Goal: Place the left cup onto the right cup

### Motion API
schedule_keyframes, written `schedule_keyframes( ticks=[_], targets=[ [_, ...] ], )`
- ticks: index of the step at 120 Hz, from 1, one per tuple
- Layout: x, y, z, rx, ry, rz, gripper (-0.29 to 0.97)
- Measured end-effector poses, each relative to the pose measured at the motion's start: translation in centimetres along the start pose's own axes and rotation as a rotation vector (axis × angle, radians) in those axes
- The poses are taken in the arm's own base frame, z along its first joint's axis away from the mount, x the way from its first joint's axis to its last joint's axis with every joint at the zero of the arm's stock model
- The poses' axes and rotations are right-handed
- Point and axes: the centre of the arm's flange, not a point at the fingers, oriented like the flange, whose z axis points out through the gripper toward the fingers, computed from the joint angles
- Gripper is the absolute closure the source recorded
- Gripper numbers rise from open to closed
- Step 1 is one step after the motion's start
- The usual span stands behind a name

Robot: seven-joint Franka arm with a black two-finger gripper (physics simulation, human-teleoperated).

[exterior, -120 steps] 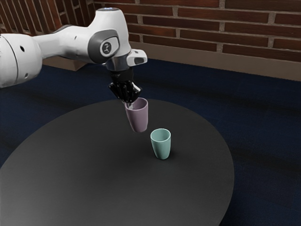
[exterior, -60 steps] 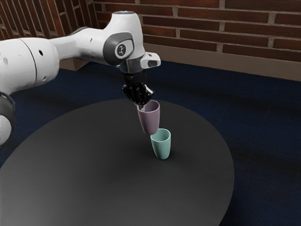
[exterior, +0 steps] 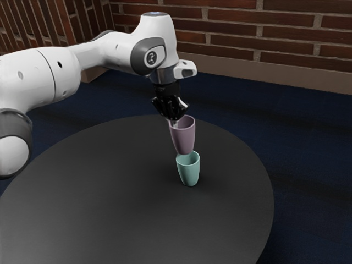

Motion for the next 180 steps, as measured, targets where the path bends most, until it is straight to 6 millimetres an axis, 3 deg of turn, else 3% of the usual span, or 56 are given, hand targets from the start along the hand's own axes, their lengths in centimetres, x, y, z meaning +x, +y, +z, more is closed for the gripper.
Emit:
schedule_keyframes(
  ticks=[41,99,180],
  targets=[
    [1.5,0.6,0.3,0.007,0.004,0.016,0.79],
    [2.0,-1.3,2.1,0.008,-0.022,-0.010,0.79],
    [3.3,-1.2,3.2,-0.002,-0.025,-0.001,0.79]
  ],
)
